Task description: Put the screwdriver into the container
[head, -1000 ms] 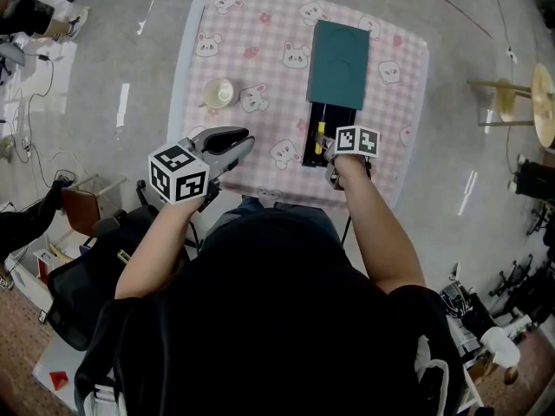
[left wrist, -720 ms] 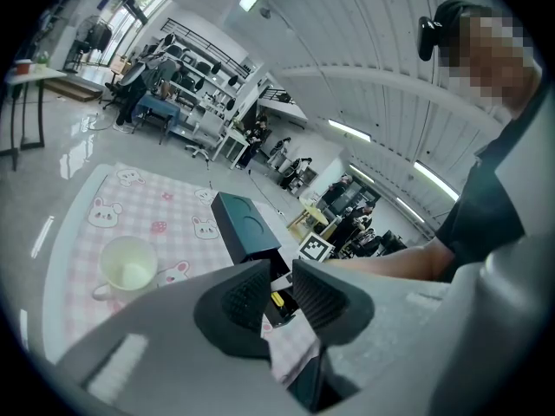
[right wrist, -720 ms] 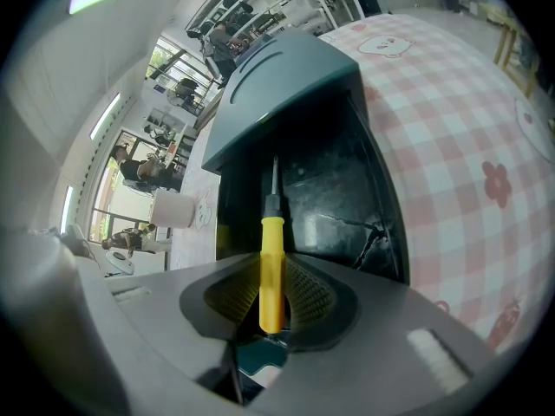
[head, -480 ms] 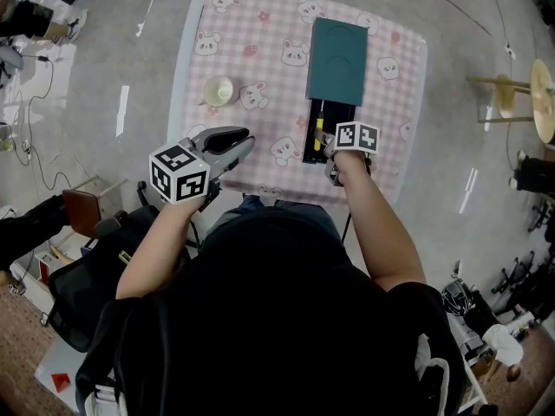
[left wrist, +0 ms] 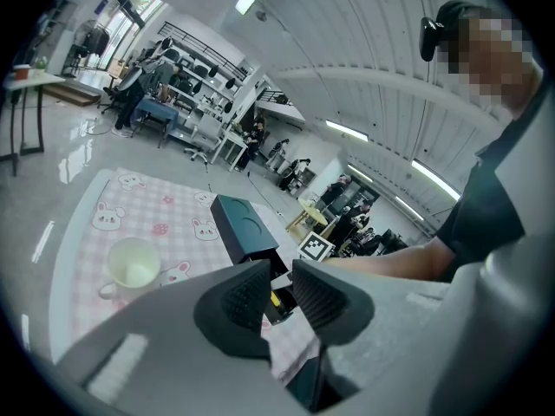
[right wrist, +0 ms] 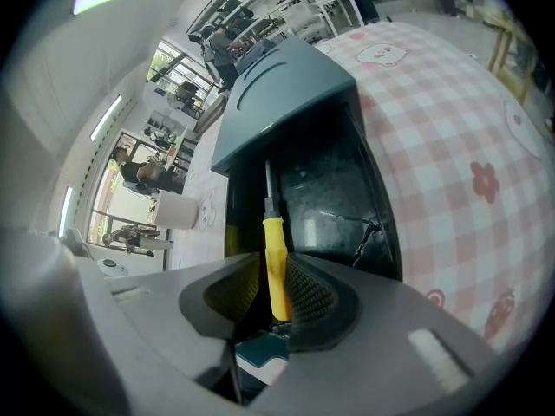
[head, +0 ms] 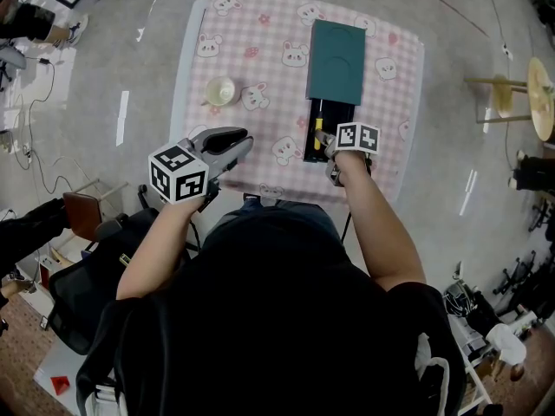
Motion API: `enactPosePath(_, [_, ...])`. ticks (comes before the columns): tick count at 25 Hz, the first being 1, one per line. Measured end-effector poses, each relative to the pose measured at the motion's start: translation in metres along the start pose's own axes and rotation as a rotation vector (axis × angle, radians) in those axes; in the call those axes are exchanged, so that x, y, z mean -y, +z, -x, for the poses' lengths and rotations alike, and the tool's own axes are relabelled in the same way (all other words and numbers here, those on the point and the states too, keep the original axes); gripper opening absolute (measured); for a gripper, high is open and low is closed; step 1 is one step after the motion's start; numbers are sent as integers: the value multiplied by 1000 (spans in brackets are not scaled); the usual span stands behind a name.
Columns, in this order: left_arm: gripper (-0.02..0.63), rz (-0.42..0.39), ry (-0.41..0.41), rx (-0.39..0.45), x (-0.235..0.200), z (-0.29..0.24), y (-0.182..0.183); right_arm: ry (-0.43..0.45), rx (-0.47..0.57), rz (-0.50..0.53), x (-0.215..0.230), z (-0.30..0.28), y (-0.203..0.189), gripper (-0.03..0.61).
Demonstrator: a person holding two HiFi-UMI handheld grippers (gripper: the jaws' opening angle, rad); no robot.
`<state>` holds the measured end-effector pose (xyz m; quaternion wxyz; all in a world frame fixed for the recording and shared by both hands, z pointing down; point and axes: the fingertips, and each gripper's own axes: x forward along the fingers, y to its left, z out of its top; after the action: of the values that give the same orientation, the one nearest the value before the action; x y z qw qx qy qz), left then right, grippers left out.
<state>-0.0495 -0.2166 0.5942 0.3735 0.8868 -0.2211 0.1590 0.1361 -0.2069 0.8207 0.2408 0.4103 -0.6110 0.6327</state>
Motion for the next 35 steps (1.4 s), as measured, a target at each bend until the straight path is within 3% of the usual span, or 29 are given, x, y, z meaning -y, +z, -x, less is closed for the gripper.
enactPosePath(19, [75, -114, -5, 45, 25, 32, 19, -6, 127, 24, -20, 48, -3, 123])
enactPosePath(35, [75, -186, -17, 62, 55, 57, 24, -4, 273, 132, -56, 117, -3, 120])
